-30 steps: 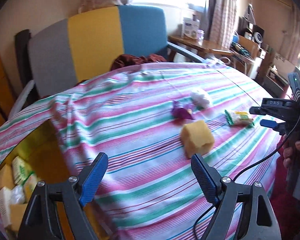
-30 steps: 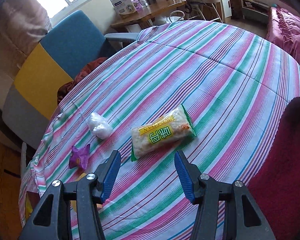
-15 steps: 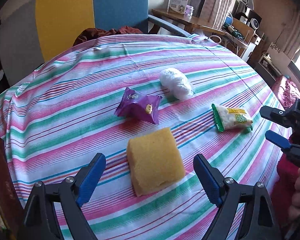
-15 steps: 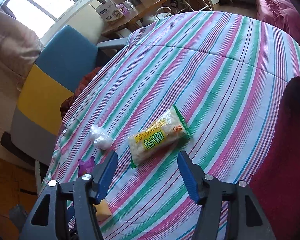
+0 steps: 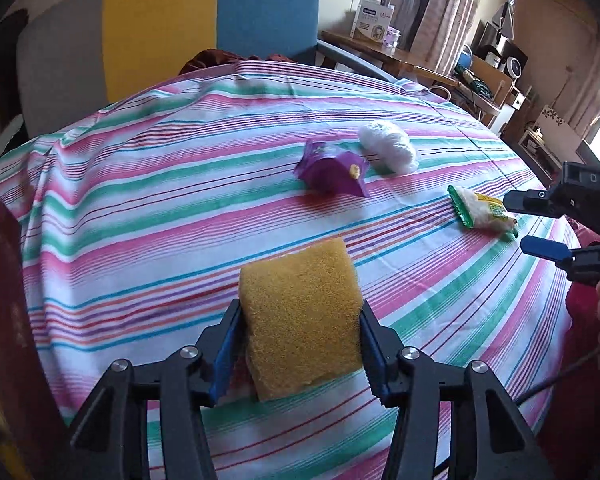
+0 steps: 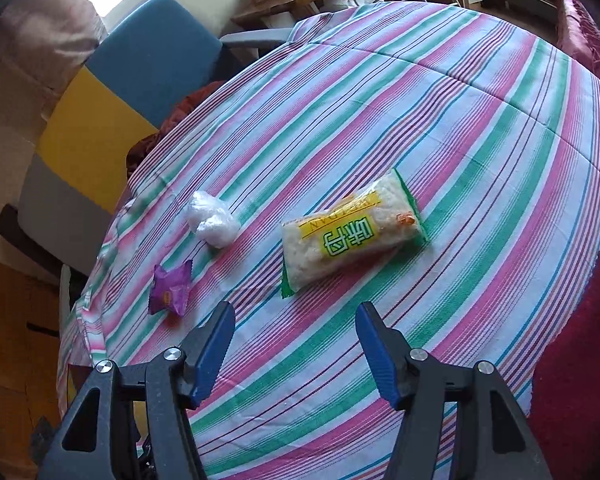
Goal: Organize objects
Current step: 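Grasp the second yellow sponge with the left gripper while the right grasps the purple packet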
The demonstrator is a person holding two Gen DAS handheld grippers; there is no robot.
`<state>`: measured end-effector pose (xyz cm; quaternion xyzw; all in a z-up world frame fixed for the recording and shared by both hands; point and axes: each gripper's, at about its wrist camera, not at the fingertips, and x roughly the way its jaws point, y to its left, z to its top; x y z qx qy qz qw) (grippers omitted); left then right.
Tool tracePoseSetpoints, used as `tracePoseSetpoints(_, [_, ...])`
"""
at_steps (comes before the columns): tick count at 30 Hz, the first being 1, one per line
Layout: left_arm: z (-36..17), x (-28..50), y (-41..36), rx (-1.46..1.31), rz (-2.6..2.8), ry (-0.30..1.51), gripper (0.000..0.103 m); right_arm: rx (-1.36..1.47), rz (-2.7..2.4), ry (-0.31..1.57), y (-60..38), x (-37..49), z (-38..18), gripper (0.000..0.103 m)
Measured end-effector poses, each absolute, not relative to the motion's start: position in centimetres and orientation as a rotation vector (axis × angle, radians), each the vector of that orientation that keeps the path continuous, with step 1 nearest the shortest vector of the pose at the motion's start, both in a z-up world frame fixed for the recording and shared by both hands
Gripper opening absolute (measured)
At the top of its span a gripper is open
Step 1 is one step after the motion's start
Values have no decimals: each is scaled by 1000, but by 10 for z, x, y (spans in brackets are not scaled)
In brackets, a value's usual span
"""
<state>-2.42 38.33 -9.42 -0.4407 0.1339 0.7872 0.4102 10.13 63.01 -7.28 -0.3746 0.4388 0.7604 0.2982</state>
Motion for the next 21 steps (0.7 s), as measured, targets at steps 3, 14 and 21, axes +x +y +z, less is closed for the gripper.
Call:
tracePoseSetpoints(3, [-97,-25,368,-1092,1996,314,54,-1037,2044,1128,624,94,-73,64])
tracePoseSetpoints(14, [-104,-24,369,-1043,1994,301,53,-1323,2361,747,574,28,-52,64])
tracePoseSetpoints(21, [-105,-27,367,-1056,1986,257,54,-1588,2526,244,554,-62,-58,63])
